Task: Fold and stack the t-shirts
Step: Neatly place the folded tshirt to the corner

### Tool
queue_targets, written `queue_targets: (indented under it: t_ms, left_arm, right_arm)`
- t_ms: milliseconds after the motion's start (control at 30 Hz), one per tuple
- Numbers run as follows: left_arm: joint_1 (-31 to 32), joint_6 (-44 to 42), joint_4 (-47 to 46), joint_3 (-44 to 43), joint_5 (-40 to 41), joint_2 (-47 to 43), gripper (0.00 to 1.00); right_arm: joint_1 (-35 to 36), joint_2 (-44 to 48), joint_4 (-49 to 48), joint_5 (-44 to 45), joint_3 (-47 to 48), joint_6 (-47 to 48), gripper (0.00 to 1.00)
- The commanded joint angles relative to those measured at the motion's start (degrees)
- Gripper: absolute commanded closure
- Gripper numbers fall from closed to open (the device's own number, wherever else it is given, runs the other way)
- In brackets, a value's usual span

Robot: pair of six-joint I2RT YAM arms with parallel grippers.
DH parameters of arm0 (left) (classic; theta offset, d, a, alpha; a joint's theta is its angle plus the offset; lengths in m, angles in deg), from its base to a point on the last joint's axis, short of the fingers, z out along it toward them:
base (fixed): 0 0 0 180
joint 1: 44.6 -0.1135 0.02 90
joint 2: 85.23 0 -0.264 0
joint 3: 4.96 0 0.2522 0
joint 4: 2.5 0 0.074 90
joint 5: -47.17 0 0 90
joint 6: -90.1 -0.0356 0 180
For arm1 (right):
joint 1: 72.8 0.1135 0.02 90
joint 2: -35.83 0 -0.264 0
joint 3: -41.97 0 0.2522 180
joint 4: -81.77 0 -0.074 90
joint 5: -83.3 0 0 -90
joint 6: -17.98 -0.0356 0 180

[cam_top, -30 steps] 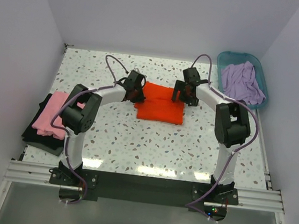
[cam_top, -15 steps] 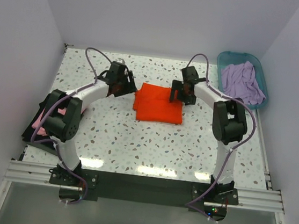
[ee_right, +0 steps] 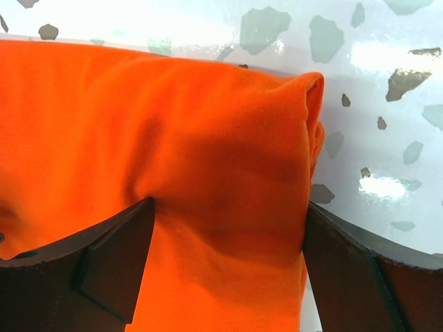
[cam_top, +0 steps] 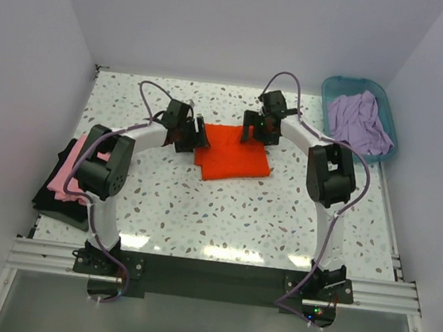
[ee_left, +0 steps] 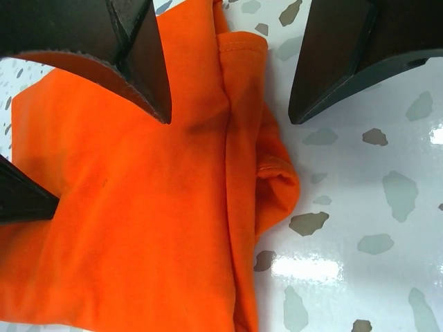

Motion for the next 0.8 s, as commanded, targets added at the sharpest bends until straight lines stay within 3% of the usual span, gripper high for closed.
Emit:
queue_targets:
  t_ms: [0, 167, 333, 367, 433, 467, 500, 667, 767]
  left_arm:
    - [1.05, 0.97, 0.37, 1.95, 0.04, 3.21, 0.27]
    - [4.74, 3.87, 1.34, 0.63, 2.5, 5.06, 0.34]
    - [6.24, 8.09, 0.9, 1.33, 3.9, 4.28, 0.52]
    - [6.33, 8.96, 1.07, 1.33, 4.25, 3.84, 0.63]
    - [6.51, 9.85, 1.34, 1.33, 5.05, 3.22, 0.76]
    - [6.51, 10.2, 1.43, 1.24, 5.31, 2.87, 0.92]
    - [6.51, 10.72, 1.95, 0.89, 6.01, 2.0, 1.0]
    - [6.42, 11.61, 9.5, -4.81, 11.02, -0.38, 1.0]
    - [5.72, 12.83, 15.92, -8.85, 16.03, -1.87, 1.0]
  right_arm:
    - [0.69, -3.15, 0.54, -3.84, 1.33, 1.14, 0.14]
    - [0.69, -3.85, 0.28, -5.51, 2.65, 0.79, 0.14]
    - [0.69, -4.2, 0.54, -6.48, 4.15, 0.44, 0.14]
    - [0.69, -4.12, 0.63, -6.48, 4.58, 0.35, 0.14]
    - [0.69, -4.2, 1.41, -6.22, 5.2, 0.26, 0.14]
    - [0.69, -3.94, 2.03, -5.87, 5.55, 0.26, 0.14]
    - [0.78, -3.51, 2.56, -3.86, 5.99, 0.0, 0.14]
    - [0.26, 3.07, 5.63, 5.37, 7.48, -1.41, 0.02]
    - [-0.88, 7.2, 8.18, 6.88, 9.24, -2.64, 0.01]
